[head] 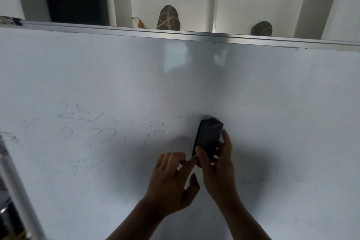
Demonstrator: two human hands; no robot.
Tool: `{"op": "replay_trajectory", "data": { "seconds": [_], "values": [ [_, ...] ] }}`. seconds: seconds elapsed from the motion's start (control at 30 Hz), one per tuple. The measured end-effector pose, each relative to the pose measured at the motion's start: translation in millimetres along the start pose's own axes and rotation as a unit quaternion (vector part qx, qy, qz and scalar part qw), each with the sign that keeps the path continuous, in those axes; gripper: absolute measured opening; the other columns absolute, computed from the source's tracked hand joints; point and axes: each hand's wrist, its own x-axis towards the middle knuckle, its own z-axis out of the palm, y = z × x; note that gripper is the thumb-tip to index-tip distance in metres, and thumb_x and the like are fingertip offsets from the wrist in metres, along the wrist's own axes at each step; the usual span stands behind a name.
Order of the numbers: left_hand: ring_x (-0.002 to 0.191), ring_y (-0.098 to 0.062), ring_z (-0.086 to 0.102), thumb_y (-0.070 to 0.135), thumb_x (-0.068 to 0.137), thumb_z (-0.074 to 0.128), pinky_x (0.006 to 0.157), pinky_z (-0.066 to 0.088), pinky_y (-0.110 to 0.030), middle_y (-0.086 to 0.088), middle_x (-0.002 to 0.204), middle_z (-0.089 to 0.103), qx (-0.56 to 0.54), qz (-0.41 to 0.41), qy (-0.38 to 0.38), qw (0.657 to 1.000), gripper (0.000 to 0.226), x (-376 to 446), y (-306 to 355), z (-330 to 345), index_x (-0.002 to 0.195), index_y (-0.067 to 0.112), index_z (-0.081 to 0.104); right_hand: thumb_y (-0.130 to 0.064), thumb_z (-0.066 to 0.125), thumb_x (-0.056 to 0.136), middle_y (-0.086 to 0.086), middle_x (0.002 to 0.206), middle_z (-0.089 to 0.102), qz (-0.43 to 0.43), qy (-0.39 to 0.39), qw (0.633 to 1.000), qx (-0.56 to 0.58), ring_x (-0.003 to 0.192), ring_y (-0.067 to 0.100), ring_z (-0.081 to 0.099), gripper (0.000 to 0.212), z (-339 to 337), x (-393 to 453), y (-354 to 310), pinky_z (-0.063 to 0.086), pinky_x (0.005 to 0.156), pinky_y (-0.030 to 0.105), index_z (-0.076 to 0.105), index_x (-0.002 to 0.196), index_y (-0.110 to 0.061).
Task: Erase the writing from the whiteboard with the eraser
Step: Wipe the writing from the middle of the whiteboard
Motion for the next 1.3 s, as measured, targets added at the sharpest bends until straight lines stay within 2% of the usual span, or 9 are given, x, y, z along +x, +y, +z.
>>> {"op": "replay_trajectory", "data": {
  "seconds": [0.27,0.37,0.5,0.63,0.77,0.9,1.03,1.2,1.3],
  "values": [
    [0.078,-0.014,0.044,0.019,0.075,0.054,0.066,0.038,-0.027,-0.003,0.091,0.048,0.017,-0.062,0.056,0.996,0.027,3,-19,-14,0.102,0.018,0.053,-0.043,0.051,0.09,0.018,0.125,0.057,-0.317,-0.007,0.846,-0.428,0.107,0.032,0.059,0.06,-2,21,34,0.054,0.085,0.043,0.04,0.14,-0.012],
    [0.078,-0.015,0.044,0.018,0.075,0.052,0.064,0.037,-0.029,-0.008,0.081,0.056,0.025,-0.076,0.073,0.994,0.026,9,-24,-22,0.101,0.017,0.054,-0.04,0.054,0.089,0.02,0.126,0.055,-0.247,0.091,0.881,-0.394,0.109,0.038,0.054,0.059,-9,34,38,0.048,0.088,0.046,0.04,0.14,-0.013],
    [0.078,-0.018,0.045,0.018,0.078,0.051,0.064,0.039,-0.028,-0.011,0.08,0.058,0.034,-0.081,0.078,0.993,0.022,14,-31,-24,0.1,0.016,0.053,-0.037,0.05,0.093,0.015,0.128,0.051,-0.374,-0.028,0.821,-0.429,0.11,0.035,0.053,0.048,1,23,45,0.049,0.089,0.048,0.045,0.138,-0.021],
    [0.083,-0.018,0.047,0.02,0.078,0.051,0.064,0.044,-0.03,-0.012,0.089,0.058,0.038,-0.114,0.076,0.99,0.027,23,-39,-26,0.103,0.012,0.059,-0.036,0.051,0.094,0.022,0.128,0.055,-0.261,0.108,0.892,-0.354,0.109,0.042,0.055,0.043,-6,38,41,0.041,0.092,0.046,0.048,0.134,-0.019],
    [0.099,-0.026,0.05,0.023,0.08,0.051,0.078,0.047,-0.037,-0.017,0.109,0.058,0.066,-0.155,0.048,0.984,0.038,29,-48,-28,0.112,0.005,0.061,-0.035,0.052,0.092,0.014,0.127,0.052,-0.41,-0.038,0.815,-0.408,0.112,0.035,0.053,0.042,8,25,42,0.046,0.09,0.047,0.052,0.133,-0.023],
    [0.121,-0.029,0.046,0.017,0.077,0.051,0.098,0.034,-0.033,-0.018,0.132,0.051,0.078,-0.181,0.032,0.98,0.052,34,-56,-37,0.129,0.011,0.048,-0.032,0.055,0.092,0.022,0.125,0.054,-0.27,0.137,0.897,-0.323,0.11,0.037,0.052,0.044,5,43,35,0.037,0.093,0.045,0.048,0.132,-0.016],
    [0.136,-0.026,0.037,0.018,0.08,0.053,0.11,0.026,-0.03,-0.013,0.148,0.04,0.081,-0.188,-0.005,0.979,0.061,38,-71,-46,0.14,0.011,0.044,-0.036,0.052,0.091,0.013,0.129,0.048,-0.428,-0.035,0.811,-0.398,0.112,0.035,0.051,0.046,25,28,38,0.046,0.088,0.046,0.046,0.135,-0.022],
    [0.144,-0.028,0.025,0.011,0.078,0.051,0.115,0.028,-0.044,-0.013,0.155,0.029,0.092,-0.154,-0.028,0.983,0.069,44,-98,-64,0.146,0.009,0.036,-0.027,0.059,0.091,0.027,0.116,0.058,-0.266,0.161,0.904,-0.295,0.102,0.042,0.055,0.046,27,46,26,0.045,0.085,0.049,0.047,0.132,-0.01],
    [0.146,-0.03,0.02,0.011,0.079,0.049,0.114,0.027,-0.049,-0.014,0.157,0.025,0.1,-0.142,-0.049,0.984,0.071,47,-115,-75,0.148,0.009,0.034,-0.033,0.052,0.094,0.018,0.126,0.051,-0.408,-0.006,0.827,-0.386,0.107,0.039,0.053,0.043,49,26,33,0.047,0.086,0.05,0.046,0.134,-0.018]
  ]
}}
